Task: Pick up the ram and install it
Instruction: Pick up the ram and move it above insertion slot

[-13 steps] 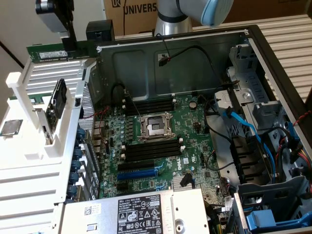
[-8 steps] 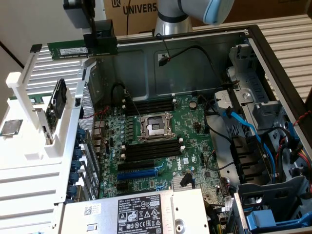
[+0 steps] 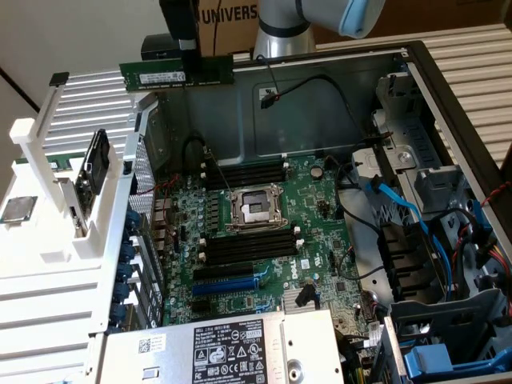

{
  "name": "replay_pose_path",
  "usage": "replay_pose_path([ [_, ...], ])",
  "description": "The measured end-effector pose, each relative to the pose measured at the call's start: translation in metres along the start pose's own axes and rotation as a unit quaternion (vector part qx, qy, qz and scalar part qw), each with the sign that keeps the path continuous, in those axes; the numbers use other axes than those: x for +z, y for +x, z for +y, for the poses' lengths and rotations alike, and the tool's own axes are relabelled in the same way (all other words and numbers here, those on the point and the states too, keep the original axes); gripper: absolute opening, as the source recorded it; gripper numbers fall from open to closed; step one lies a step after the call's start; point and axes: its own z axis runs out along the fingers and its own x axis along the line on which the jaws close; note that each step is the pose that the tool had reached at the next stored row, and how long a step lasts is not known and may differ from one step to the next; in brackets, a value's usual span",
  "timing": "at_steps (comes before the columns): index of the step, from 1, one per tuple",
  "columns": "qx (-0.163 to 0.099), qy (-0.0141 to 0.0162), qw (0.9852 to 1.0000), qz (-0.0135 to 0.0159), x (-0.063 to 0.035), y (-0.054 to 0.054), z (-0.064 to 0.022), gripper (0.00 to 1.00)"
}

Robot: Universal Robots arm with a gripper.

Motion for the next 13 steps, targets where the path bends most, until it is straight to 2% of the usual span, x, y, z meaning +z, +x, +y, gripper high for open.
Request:
replay_pose_path([
  [3,0.0,-0.0007,1.0,0.0,-0.0007,0.0,-0.0137,0.13],
  [4,0.0,-0.0008,1.0,0.0001,-0.001,0.0,-0.0225,0.13],
  [10,-0.001,-0.0015,1.0,0.0001,-0.0016,0.002,-0.049,0.13],
  [11,-0.001,-0.0014,1.0,0.0,-0.0018,0.004,-0.0585,0.13],
  [13,-0.001,-0.0015,1.0,0.0001,-0.002,0.007,-0.0644,0.13],
])
